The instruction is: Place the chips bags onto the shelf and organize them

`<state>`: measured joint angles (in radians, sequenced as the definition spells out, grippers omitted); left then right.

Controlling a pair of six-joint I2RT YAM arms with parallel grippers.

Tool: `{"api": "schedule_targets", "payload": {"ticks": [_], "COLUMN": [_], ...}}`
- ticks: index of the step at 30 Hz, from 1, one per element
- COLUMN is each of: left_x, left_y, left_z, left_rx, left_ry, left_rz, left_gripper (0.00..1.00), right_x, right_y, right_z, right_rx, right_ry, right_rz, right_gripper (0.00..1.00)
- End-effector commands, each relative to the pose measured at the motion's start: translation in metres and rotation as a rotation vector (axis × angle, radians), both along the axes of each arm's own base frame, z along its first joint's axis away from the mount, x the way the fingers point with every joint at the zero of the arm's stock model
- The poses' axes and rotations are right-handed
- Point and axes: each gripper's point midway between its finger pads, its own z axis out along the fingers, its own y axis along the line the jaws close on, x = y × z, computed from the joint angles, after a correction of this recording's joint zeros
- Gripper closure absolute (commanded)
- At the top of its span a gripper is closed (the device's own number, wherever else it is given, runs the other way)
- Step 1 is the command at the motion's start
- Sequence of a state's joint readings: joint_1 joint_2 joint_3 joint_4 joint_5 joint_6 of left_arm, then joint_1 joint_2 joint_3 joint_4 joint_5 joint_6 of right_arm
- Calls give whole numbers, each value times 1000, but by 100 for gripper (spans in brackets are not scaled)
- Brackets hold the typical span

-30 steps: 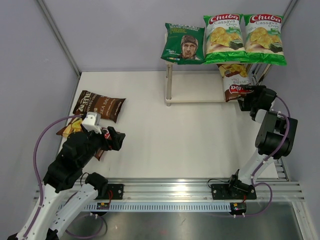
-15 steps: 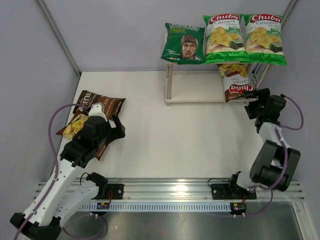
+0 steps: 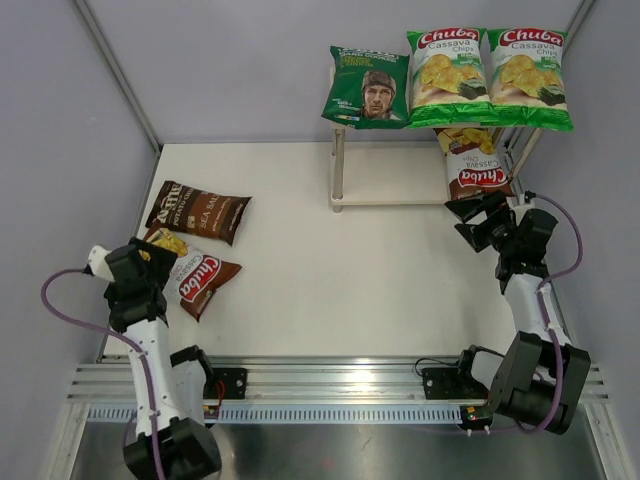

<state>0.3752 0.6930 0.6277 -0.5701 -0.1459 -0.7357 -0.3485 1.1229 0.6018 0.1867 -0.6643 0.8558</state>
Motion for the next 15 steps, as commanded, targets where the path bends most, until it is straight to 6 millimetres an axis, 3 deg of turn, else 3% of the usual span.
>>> {"api": "schedule_targets", "payload": {"ticks": [1, 2, 3, 6, 7, 15], "left_x": [18, 15, 14, 13, 11, 9], "left_y": [5, 18, 23, 35, 34, 33], "left_z": [7, 3, -12, -27, -42, -63], "left_rx": [-105, -107, -128, -175, -201, -223], "left_ry": [-177, -183, -159, -179, -168, -164], "left_rz": [-24, 11, 29, 42, 41, 39], "left_gripper": [1, 1, 1, 1, 1, 1], "right_x": [0, -1, -2, -5, -6, -9], "right_y": [25, 28, 33, 36, 37, 48], "right_z": [39, 42, 43, 45, 43, 55], "right_rx": [-4, -4, 1, -29, -50, -17], "right_ry": [-120, -134, -133, -137, -139, -179], "right_rz": [127, 142, 159, 161, 164, 214], "right_gripper": [0, 1, 1, 1, 0, 1]}}
